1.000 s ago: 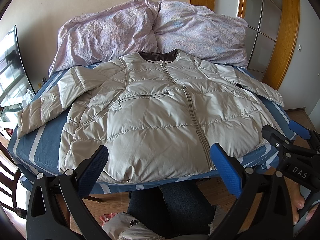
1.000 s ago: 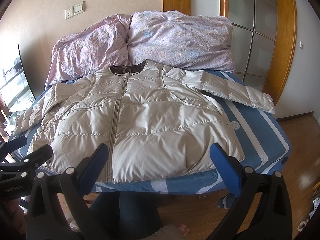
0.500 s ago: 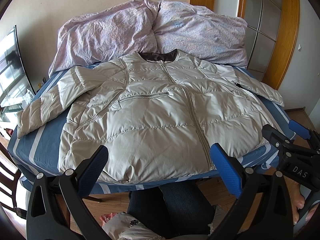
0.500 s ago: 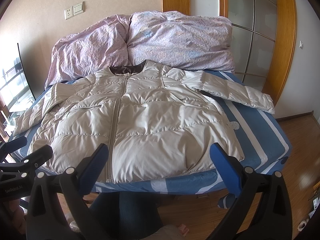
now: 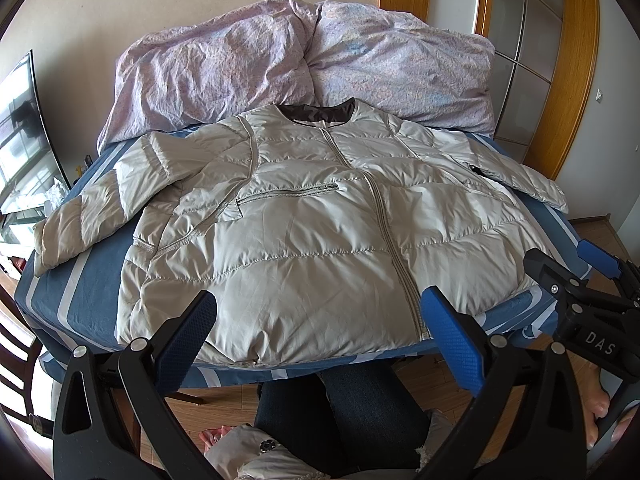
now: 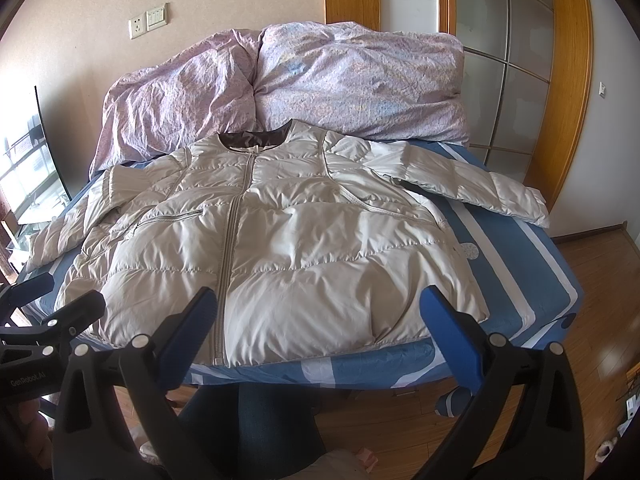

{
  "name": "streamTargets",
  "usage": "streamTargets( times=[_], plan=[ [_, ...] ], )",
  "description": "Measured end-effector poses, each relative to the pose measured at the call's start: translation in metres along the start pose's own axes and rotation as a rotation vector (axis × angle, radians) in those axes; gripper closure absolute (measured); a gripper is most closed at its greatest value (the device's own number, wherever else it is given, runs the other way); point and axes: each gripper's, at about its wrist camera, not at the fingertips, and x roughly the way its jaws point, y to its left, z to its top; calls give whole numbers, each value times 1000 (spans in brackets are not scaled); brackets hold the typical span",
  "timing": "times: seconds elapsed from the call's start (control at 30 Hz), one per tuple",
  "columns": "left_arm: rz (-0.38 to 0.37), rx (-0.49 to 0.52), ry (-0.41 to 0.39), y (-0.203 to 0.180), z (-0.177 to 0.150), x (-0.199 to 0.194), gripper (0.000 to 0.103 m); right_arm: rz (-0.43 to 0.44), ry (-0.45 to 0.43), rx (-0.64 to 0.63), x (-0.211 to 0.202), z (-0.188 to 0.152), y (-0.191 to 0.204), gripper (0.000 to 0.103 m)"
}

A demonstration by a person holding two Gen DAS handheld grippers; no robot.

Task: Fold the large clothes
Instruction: 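Grasp the sleeve cuff with the right tool and lift it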

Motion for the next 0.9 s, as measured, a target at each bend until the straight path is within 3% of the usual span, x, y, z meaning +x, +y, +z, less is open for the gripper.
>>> streamTargets(
  times=[0.6, 0.9],
  plan=[
    [0, -3, 4, 0, 0, 0, 1, -8, 0, 4, 5, 0, 0, 2],
    [21, -21, 19, 12, 10, 18, 1, 0, -30, 226, 40, 29, -68, 2]
  ],
)
